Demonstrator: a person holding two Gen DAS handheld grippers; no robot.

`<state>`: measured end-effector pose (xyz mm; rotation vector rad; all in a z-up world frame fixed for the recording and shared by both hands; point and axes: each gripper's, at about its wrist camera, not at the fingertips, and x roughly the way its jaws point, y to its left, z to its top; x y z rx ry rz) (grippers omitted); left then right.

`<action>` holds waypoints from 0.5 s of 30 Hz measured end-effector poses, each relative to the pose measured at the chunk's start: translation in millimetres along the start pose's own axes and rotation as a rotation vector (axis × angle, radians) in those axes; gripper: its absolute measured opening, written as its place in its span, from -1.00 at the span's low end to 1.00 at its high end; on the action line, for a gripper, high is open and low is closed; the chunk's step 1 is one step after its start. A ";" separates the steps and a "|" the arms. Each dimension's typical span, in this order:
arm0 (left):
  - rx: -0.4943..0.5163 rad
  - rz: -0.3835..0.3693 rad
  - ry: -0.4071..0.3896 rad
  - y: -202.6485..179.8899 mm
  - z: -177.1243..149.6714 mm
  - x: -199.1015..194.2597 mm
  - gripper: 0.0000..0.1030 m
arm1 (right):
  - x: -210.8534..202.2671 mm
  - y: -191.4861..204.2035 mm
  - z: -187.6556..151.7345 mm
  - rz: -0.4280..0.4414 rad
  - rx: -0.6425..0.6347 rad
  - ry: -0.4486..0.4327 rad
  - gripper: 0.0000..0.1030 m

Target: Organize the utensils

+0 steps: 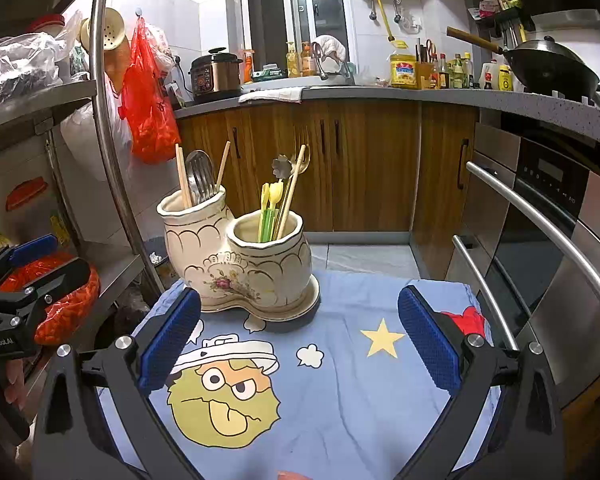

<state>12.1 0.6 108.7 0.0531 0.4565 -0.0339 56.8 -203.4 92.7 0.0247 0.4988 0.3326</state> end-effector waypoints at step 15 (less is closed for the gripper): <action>-0.008 0.001 0.012 1.6 -4.2 1.2 0.90 | 2.2 0.6 -2.5 -0.001 -0.002 0.012 0.89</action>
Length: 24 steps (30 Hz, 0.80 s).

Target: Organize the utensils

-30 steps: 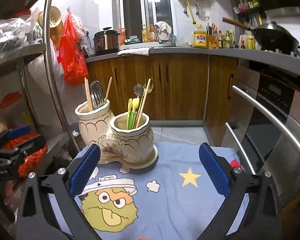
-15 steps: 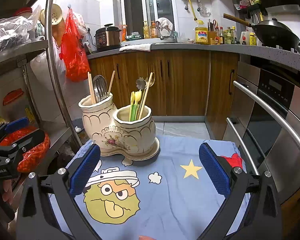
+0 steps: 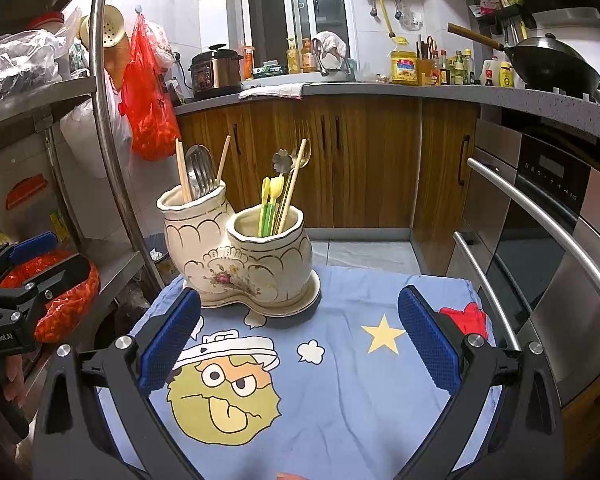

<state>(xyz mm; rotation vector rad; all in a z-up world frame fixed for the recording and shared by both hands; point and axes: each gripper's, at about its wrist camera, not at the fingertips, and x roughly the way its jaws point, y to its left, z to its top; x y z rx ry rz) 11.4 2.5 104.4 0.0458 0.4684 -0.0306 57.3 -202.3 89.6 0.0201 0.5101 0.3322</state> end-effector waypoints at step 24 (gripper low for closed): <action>-0.004 0.004 0.018 2.9 -2.3 3.4 0.90 | 3.9 2.0 -4.8 0.007 0.006 0.016 0.89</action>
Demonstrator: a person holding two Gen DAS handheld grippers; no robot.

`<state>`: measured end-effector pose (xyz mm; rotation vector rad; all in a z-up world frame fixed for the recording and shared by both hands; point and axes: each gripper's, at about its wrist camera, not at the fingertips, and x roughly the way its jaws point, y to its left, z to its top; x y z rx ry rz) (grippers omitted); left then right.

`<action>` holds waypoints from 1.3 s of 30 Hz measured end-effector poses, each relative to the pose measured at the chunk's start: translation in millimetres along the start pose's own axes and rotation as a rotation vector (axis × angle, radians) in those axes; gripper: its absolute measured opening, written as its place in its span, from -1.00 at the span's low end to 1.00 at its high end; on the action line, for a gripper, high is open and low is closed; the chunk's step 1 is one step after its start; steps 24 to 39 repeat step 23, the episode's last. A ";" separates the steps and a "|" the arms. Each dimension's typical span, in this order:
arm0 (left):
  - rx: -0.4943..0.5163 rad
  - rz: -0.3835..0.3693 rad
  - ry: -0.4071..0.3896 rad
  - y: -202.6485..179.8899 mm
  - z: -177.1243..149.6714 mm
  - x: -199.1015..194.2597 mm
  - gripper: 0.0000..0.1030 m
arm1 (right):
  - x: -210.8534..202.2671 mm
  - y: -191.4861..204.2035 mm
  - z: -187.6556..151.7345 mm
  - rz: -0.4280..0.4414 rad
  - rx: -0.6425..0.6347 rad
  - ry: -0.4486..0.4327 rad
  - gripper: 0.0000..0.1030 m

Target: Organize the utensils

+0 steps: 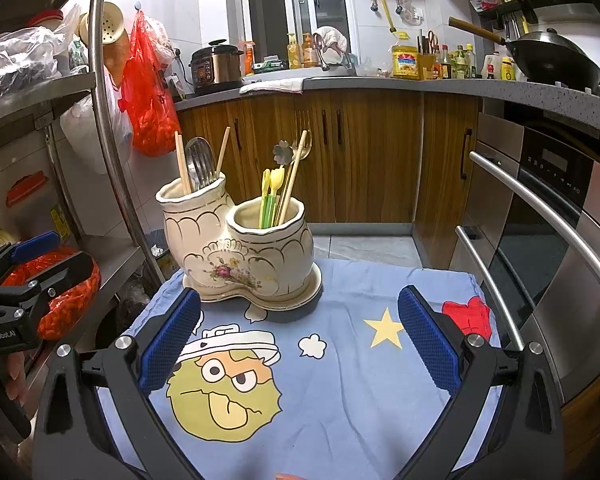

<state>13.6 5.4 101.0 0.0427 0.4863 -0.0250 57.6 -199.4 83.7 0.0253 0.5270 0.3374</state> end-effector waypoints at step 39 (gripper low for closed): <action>0.010 -0.011 0.019 -6.3 -2.1 5.3 0.90 | 0.1 -3.3 0.4 0.003 0.001 0.010 0.89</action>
